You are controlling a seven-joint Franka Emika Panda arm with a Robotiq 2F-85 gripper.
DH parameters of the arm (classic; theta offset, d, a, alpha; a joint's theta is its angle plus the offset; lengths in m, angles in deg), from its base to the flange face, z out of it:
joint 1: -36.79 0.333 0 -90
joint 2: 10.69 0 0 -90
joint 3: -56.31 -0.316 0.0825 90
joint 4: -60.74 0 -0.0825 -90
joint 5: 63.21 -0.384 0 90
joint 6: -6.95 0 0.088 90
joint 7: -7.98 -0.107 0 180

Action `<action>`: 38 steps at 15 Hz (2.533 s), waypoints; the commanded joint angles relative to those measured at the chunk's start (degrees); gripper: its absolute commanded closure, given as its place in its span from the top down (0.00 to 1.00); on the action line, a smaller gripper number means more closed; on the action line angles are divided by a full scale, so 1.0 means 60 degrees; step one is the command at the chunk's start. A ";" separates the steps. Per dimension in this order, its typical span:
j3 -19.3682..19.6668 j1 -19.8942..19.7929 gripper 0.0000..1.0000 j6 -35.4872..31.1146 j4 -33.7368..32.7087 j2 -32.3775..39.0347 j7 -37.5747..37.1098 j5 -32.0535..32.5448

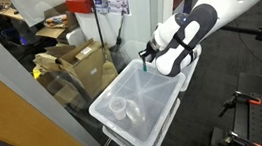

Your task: Remove the marker out of the cup

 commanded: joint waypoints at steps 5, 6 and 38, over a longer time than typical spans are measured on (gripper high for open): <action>-0.3808 -0.4588 0.05 0.0000 0.0206 -0.0329 -0.1353 0.2636; -0.4155 -0.5059 0.05 0.0001 0.0189 -0.0244 -0.1425 0.2878; -0.6336 -0.7846 1.00 0.0007 0.0078 0.0810 -0.1199 0.4558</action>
